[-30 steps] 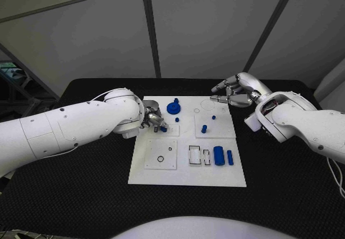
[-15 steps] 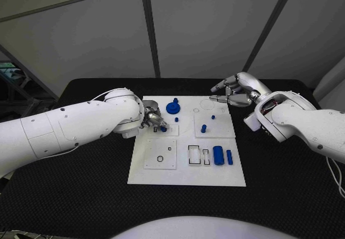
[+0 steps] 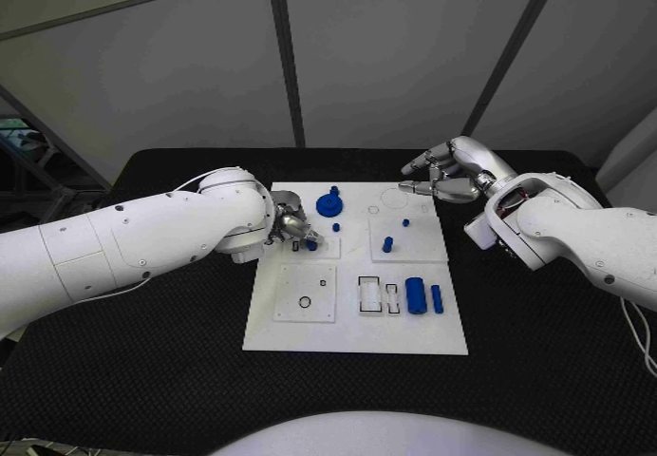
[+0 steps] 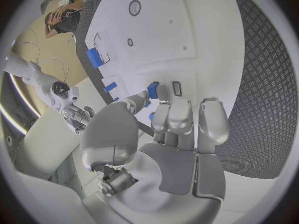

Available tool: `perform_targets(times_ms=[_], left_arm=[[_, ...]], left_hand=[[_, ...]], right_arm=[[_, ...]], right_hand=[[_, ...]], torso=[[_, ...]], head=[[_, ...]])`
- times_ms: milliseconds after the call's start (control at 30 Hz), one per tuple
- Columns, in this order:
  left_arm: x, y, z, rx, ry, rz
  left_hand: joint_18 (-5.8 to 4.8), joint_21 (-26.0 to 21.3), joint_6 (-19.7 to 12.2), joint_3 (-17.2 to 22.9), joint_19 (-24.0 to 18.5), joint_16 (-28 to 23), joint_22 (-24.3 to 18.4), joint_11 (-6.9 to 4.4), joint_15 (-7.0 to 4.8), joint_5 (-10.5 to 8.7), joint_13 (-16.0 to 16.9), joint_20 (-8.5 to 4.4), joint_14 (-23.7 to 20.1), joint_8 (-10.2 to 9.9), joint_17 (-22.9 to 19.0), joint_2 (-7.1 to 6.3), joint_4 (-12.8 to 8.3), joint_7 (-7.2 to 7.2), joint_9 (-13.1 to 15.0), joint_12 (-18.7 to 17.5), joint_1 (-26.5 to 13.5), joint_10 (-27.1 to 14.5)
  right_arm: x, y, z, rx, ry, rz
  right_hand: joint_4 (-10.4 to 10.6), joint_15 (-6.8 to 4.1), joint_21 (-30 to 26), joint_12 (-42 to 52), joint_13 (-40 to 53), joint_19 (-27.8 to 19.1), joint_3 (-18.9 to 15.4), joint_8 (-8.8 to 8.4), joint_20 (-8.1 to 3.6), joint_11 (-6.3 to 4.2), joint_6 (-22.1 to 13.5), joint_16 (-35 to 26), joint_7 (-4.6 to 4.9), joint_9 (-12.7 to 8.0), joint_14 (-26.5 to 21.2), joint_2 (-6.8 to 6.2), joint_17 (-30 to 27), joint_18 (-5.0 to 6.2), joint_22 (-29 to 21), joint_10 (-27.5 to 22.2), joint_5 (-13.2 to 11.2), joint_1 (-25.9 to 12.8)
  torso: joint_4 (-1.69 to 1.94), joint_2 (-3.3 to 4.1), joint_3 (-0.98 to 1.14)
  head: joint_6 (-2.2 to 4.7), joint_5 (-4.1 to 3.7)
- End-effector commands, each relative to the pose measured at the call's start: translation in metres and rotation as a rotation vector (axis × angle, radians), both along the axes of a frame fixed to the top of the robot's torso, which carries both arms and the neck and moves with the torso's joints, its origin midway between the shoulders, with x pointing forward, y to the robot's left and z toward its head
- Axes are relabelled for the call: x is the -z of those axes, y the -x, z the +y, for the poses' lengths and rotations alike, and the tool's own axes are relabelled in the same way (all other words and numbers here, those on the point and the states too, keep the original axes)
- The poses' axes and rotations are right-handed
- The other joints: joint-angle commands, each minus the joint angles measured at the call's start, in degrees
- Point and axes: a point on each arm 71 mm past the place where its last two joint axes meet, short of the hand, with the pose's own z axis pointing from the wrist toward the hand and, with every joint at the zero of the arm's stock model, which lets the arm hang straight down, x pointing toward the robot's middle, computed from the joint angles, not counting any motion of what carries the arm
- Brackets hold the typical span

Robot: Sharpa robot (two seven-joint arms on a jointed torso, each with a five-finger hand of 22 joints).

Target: Assemble the parts on the task board

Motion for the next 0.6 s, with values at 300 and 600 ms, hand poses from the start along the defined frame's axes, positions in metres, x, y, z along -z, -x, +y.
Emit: perform_targets(times_ms=[300,600], left_arm=[[0.0007,-0.0011,0.002,-0.01,-0.018,0.004],[0.0001,-0.0017,0.0014,-0.014,-0.007,-0.005]], left_hand=[[-0.72,0.4,0.7,-4.6,0.6,-0.3,0.4,-0.06,-0.44,0.1,0.1,-0.18,0.5,0.4,0.1,0.45,2.1,-0.12,0.1,0.4,-1.8,0.5],[-0.74,0.5,0.7,-6.9,0.6,-0.3,0.6,-0.12,-0.48,0.1,0.2,-0.21,0.5,0.4,0.2,0.7,3.0,-0.21,0.1,0.5,-1.9,0.6]], right_arm=[[-0.0012,0.0004,0.0008,-0.007,0.001,-0.003],[-0.0011,0.0001,0.0012,-0.007,0.001,-0.003]], right_hand=[[0.0,-0.46,-0.3,-0.3,-0.1,-0.6,-0.2,0.4,0.03,-0.21,0.3,-0.3,-0.14,-0.1,4.3,0.27,8.4,0.52,-0.1,-0.1,0.3,-0.1],[0.1,-0.47,-0.4,-0.3,-0.1,-0.6,-0.2,0.42,0.02,-0.21,0.3,-0.4,-0.15,-0.1,4.2,0.26,8.2,0.55,-0.2,-0.2,0.3,-0.2]], torso=[[0.0,-0.01,-0.01],[0.02,-0.02,-0.02]], head=[[-0.05,0.02],[-0.07,0.02]])
